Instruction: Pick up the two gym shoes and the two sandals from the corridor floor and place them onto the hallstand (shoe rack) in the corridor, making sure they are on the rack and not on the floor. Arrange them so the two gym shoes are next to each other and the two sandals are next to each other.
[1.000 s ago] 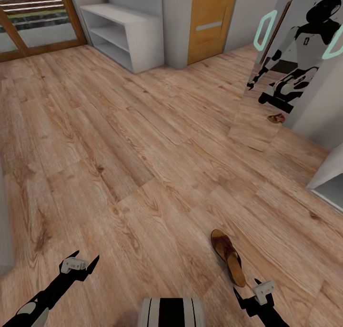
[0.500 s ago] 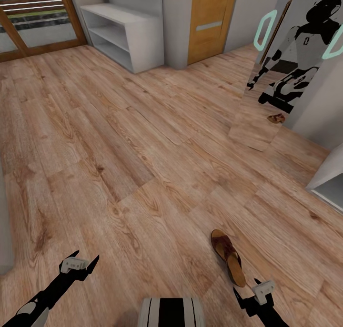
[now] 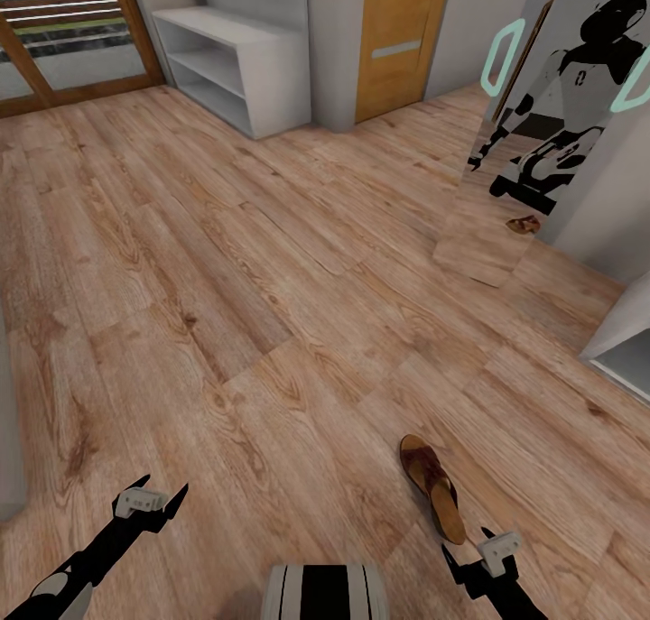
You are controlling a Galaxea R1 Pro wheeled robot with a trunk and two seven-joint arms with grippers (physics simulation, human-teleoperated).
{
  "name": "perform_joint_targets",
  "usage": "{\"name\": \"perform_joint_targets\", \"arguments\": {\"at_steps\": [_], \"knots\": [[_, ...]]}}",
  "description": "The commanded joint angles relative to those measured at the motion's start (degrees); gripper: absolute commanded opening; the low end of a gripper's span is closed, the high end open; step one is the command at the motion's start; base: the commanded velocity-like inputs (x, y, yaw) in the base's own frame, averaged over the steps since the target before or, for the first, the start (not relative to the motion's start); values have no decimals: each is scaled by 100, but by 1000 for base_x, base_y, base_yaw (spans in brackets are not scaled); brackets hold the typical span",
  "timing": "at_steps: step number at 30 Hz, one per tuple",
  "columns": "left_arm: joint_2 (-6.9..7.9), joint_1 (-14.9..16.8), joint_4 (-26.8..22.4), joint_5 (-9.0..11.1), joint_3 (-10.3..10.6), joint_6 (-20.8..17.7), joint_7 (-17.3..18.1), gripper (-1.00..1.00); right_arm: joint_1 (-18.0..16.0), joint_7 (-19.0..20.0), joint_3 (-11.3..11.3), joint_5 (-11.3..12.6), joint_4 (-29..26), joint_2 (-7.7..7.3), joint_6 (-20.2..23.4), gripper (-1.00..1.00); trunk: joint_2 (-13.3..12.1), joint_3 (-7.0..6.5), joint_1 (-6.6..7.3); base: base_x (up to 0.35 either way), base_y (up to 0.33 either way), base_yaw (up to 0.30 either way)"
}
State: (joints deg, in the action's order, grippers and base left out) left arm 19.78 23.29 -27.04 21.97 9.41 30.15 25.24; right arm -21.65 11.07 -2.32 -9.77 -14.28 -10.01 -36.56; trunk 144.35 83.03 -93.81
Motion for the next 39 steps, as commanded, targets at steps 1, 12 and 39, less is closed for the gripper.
{"name": "perform_joint_targets", "arguments": {"at_steps": [1,12,39], "knots": [[0,0,0,0,0,0,0,100,0,0,0,0,0,0,0,100,0,0,0,0,0,0],[0,0,4,0,-12,0,6,100,-170,2,-182,59,9,-2,0,100,0,0,0,0,0,0],[0,0,6,0,-10,0,7,100,-384,1,-257,71,21,-14,0,100,0,0,0,0,0,0]]}}
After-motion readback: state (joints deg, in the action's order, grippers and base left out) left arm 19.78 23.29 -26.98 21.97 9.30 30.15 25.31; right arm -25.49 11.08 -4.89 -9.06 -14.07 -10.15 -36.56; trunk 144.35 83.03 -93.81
